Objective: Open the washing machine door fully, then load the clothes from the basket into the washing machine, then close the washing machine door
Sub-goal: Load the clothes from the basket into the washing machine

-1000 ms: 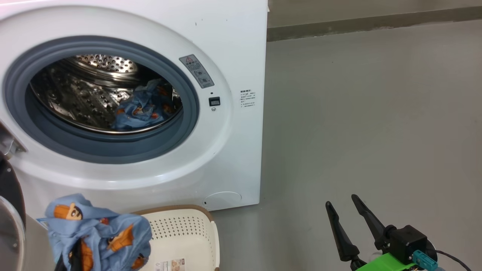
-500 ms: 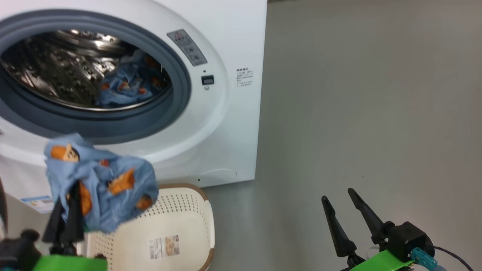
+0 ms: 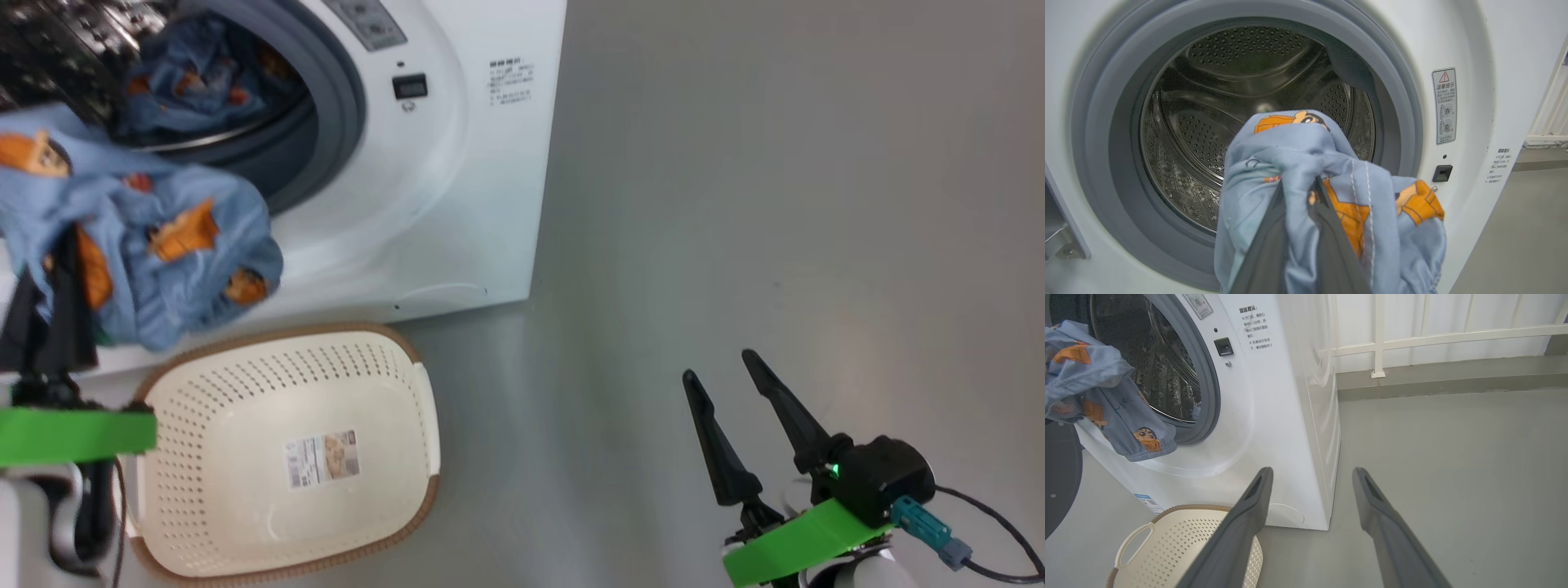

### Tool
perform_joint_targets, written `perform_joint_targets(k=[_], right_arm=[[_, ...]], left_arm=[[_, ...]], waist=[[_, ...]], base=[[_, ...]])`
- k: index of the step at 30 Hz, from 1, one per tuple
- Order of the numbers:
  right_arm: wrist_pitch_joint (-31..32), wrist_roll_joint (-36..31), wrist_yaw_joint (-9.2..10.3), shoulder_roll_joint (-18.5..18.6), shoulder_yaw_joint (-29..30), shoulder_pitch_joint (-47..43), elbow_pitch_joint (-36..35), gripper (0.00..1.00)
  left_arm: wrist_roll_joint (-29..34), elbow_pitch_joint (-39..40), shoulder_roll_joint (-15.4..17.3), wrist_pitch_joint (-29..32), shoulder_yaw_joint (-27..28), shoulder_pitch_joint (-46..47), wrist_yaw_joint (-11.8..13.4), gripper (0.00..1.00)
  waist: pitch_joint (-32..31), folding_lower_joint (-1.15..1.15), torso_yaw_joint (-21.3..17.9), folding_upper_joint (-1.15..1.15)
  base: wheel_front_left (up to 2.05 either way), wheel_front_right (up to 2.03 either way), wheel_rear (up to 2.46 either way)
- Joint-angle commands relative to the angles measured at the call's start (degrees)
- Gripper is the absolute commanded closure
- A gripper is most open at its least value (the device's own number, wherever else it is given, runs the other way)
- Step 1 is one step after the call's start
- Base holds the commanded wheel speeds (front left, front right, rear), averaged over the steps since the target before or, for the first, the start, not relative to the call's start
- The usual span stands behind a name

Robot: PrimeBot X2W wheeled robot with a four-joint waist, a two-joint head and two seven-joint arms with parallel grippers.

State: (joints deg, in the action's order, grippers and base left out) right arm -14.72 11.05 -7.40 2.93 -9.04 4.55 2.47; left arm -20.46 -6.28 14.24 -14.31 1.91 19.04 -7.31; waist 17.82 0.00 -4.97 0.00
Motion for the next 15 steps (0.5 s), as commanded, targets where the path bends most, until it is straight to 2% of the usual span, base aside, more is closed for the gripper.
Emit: perform_joint_targets(k=[1,15], right_arm=[[-0.3,0.0,-0.09,-0.1,-1.9,1.7,-1.9,0.0],[-0.3,0.6,-0.09,-0.1,-3.9,5.0,-3.5,0.0]], left_arm=[[-0.6,0.8,2.9,-0.7,1.9,3.1,-0.2,1.0],[-3.4,-4.1,8.6,-0.7,-0.6,15.5,-0.2,1.0]], waist=[[4.6,0.0,-1.1,0.0],[13.1,0.0,-2.8,0.0]], base=[[0.0,0.0,0.0],[0.0,0.0,0.0]])
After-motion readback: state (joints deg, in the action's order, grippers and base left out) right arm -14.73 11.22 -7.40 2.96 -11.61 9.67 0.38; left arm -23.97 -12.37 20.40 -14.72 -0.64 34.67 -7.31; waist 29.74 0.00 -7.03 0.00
